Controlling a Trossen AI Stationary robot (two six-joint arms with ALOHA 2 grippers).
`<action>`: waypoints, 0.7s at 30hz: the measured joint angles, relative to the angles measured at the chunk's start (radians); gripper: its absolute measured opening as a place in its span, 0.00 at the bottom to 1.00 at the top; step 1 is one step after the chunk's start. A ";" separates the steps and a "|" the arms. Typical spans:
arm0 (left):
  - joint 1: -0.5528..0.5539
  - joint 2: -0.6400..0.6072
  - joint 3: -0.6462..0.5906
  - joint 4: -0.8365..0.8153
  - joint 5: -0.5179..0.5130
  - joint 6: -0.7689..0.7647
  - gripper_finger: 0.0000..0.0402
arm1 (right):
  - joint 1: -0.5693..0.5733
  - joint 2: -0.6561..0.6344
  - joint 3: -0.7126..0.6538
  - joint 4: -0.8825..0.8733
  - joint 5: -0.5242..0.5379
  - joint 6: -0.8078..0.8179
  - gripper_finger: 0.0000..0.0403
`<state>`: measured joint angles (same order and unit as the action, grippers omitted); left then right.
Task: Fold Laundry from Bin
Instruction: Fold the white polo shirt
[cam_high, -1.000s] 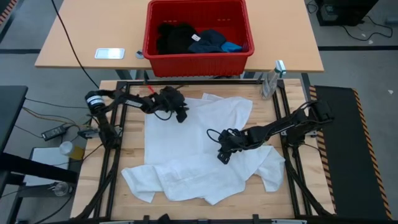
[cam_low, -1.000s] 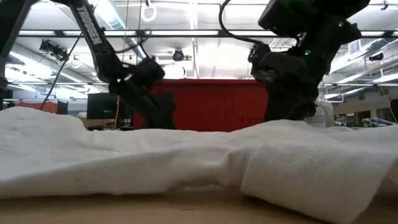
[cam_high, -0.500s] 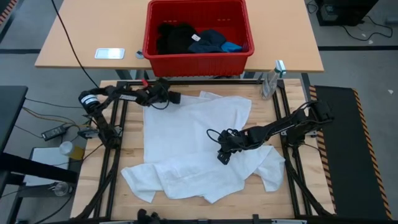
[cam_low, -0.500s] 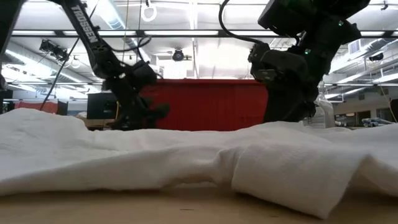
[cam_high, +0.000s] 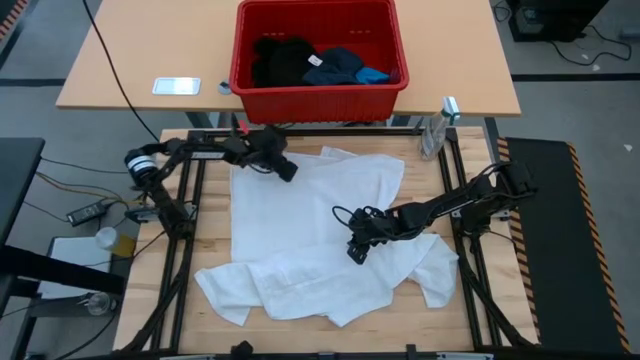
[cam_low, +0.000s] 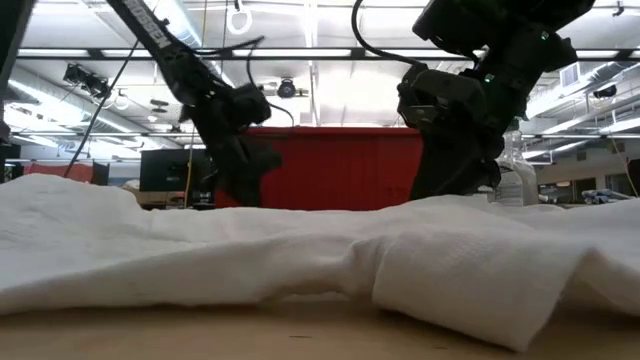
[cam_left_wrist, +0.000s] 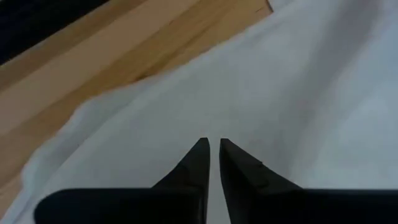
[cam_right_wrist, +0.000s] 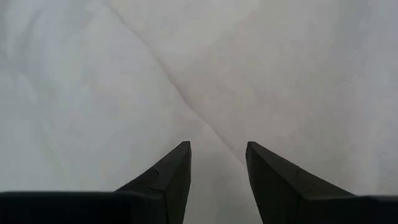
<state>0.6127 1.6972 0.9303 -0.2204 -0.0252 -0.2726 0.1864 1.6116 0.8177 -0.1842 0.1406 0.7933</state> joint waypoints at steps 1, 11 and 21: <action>0.001 0.025 0.011 -0.021 0.001 0.000 0.08 | 0.000 0.000 0.000 0.002 0.000 0.000 0.40; 0.044 0.170 0.107 -0.014 -0.106 0.006 0.01 | -0.005 0.000 0.000 -0.014 0.001 0.000 0.39; 0.029 -0.002 0.111 -0.111 -0.387 -0.175 0.00 | 0.002 0.000 0.000 -0.062 -0.006 0.052 0.39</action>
<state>0.6416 1.6956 1.0414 -0.3309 -0.4119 -0.4475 0.1883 1.6115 0.8177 -0.2463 0.1349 0.8450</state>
